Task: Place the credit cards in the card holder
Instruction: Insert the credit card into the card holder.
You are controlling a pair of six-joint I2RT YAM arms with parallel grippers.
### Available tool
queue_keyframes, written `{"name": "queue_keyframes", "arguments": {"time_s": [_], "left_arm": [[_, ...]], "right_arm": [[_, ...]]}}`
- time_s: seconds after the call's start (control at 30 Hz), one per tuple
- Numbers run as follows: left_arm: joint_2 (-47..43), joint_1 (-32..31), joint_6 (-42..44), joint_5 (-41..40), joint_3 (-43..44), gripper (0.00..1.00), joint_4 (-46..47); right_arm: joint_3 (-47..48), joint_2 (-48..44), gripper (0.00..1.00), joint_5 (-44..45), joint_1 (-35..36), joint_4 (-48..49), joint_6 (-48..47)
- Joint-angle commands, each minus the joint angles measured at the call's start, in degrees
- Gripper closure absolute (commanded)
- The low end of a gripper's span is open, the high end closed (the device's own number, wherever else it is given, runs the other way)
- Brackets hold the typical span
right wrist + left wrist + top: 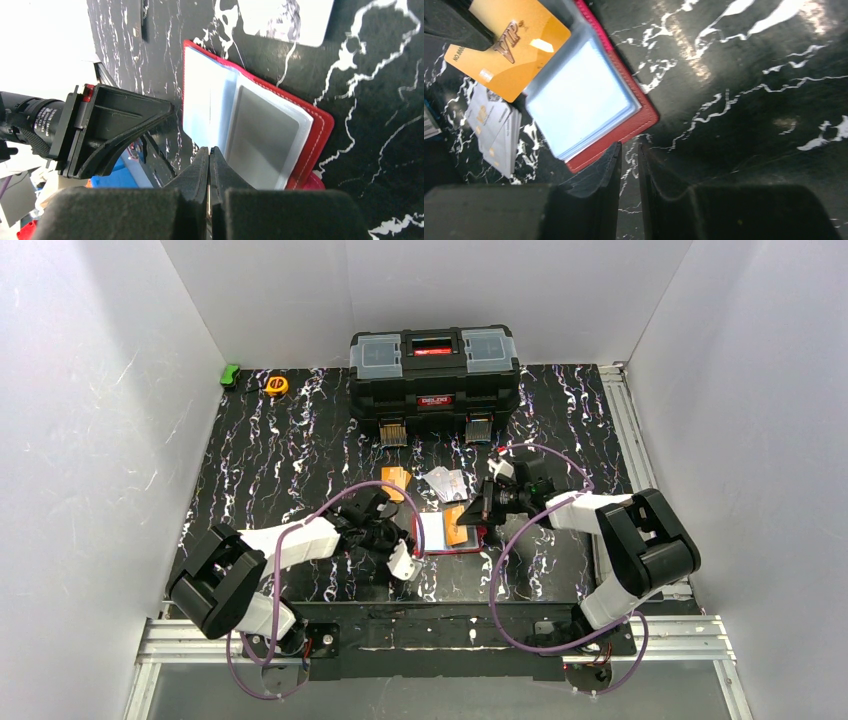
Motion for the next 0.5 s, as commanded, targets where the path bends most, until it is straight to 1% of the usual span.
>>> {"name": "queue_keyframes", "arguments": {"time_s": [0.0,0.1,0.2,0.27,0.37,0.47], "left_arm": [[-0.71,0.32,-5.07,-0.53,3.13,0.83,-0.14],[-1.33,0.35,-5.90,-0.99,3.61,0.82,0.94],[-0.26,0.42,-5.23,-1.45,3.99,0.81,2.36],[1.46,0.84,-4.21,-1.93,4.12,0.79,5.40],[5.53,2.05,-3.11,-2.94,5.02,0.76,10.60],[8.39,4.27,-1.36,-1.64,7.38,0.73,10.75]], "right_arm": [[4.31,-0.93,0.99,0.58,0.05,-1.82,-2.80],[5.19,-1.10,0.99,2.45,0.05,-1.84,-2.49],[3.41,-0.89,0.99,4.83,-0.02,1.20,-0.07],[2.21,-0.06,0.99,5.59,0.09,3.27,1.61],[2.13,1.08,0.99,7.34,0.31,3.64,1.97],[2.42,1.33,0.99,8.11,0.43,2.93,1.71]]}}
